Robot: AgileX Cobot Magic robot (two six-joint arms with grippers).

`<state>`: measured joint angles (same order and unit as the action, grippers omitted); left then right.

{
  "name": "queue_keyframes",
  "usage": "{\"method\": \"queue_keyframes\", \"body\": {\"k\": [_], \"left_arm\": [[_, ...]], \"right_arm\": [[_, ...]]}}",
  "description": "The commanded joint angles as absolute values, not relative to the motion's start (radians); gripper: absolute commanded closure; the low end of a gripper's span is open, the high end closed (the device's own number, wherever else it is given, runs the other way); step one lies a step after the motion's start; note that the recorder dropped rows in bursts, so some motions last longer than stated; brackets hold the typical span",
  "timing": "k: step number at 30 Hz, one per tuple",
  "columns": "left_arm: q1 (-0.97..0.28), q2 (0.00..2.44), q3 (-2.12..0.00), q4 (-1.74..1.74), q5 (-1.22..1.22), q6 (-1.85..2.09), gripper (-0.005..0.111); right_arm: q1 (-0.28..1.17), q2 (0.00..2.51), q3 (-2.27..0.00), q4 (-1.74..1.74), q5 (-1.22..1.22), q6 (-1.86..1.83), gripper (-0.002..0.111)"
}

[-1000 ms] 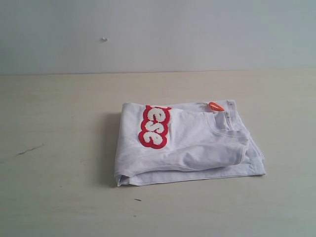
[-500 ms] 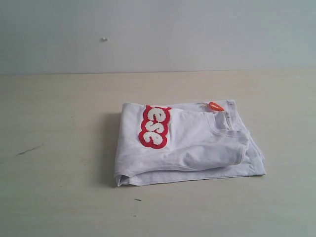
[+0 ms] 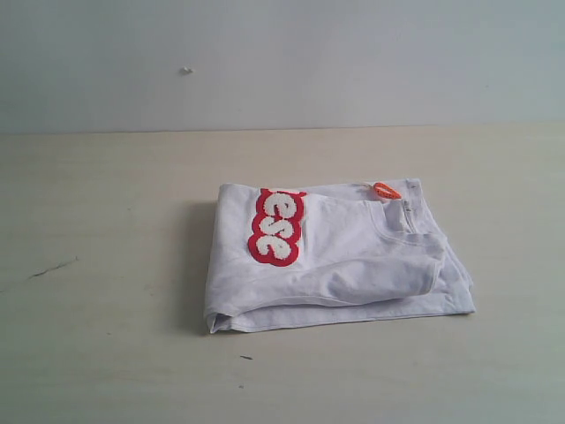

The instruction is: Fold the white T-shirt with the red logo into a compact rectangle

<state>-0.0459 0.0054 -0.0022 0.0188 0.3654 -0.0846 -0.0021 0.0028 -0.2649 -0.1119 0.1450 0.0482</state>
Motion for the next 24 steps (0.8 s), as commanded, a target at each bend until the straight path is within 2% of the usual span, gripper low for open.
{"method": "queue_keyframes", "body": {"k": [1,8,10,14,24], "left_arm": [[-0.042,0.000,0.000,0.022,0.353,-0.081,0.107],[-0.042,0.000,0.000,0.022,0.353,-0.081,0.107],[-0.042,0.000,0.000,0.022,0.353,-0.081,0.107],[-0.042,0.000,0.000,0.022,0.353,-0.081,0.107],[-0.042,0.000,0.000,0.022,0.353,-0.081,0.107]], "right_arm": [[-0.008,0.000,-0.142,-0.130,0.125,0.028,0.108],[-0.008,0.000,-0.005,-0.130,0.114,0.084,0.108],[-0.008,0.000,0.000,-0.130,0.101,0.104,0.108],[-0.008,0.000,0.000,-0.110,0.256,0.106,0.108],[-0.008,0.000,0.000,-0.105,0.273,0.115,0.108]]}}
